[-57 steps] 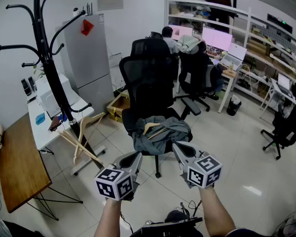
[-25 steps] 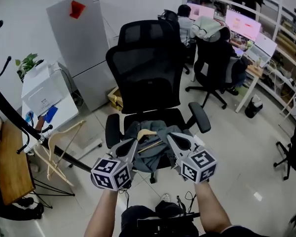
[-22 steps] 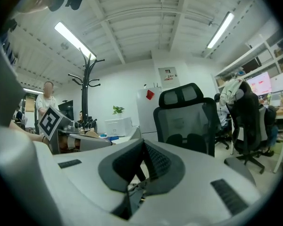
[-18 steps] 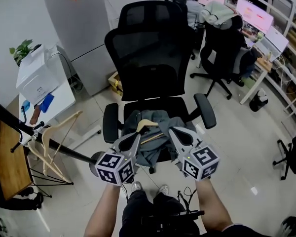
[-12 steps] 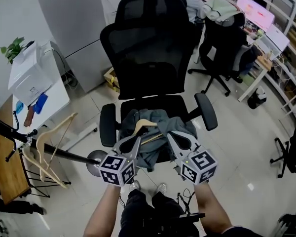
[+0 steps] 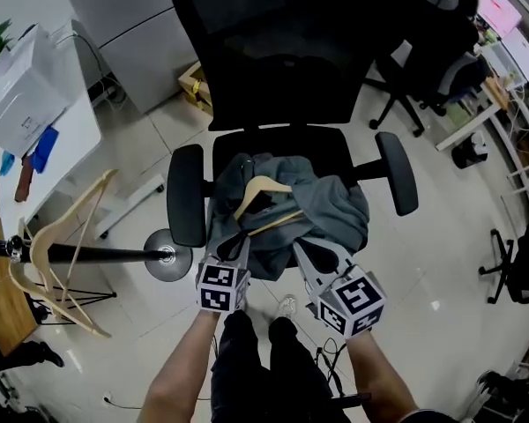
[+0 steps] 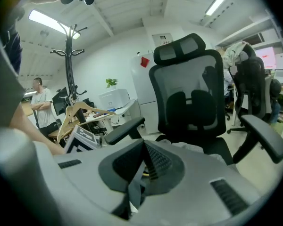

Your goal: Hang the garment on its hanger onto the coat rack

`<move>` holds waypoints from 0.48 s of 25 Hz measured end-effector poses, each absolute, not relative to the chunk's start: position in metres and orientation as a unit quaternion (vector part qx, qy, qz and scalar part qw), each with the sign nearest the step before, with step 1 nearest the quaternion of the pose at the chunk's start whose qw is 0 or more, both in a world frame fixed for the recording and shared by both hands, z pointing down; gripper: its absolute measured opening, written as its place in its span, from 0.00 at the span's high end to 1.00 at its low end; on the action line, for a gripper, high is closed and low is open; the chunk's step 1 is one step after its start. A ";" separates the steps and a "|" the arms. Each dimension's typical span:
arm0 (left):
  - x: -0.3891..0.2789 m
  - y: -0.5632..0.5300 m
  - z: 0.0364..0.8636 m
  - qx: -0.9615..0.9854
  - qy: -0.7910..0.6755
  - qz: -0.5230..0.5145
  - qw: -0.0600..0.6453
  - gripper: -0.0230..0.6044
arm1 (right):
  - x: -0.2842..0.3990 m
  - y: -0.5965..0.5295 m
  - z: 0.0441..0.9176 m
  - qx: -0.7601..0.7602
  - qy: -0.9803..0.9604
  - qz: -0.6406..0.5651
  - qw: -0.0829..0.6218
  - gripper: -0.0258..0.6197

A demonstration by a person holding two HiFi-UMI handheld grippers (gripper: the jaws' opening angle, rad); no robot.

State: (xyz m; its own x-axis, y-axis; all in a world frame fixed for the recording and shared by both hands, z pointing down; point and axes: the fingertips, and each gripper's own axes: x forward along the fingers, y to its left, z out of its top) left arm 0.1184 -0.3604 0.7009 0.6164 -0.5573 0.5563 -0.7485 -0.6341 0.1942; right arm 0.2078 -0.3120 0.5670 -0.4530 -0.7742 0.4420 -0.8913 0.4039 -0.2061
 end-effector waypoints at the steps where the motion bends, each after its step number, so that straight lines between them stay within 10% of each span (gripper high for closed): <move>1: 0.117 -0.365 0.717 0.869 -0.380 0.243 0.205 0.88 | 0.207 -0.312 0.575 0.503 -0.825 0.215 0.143 0.96; 7: 0.123 -0.396 0.780 0.844 -0.405 0.280 0.213 0.57 | 0.213 -0.310 0.611 0.500 -0.817 0.238 0.160 0.96; 12: 0.115 -0.420 0.815 0.812 -0.429 0.336 0.208 0.54 | 0.216 -0.301 0.634 0.496 -0.812 0.258 0.165 0.96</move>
State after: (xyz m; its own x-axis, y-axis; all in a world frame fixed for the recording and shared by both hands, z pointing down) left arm 0.1151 -0.4197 0.8150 0.4058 -0.5572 0.7245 -0.8367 -0.5455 0.0490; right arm 0.2157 -0.3013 0.6344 -0.4533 -0.7211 0.5241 -0.8913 0.3741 -0.2561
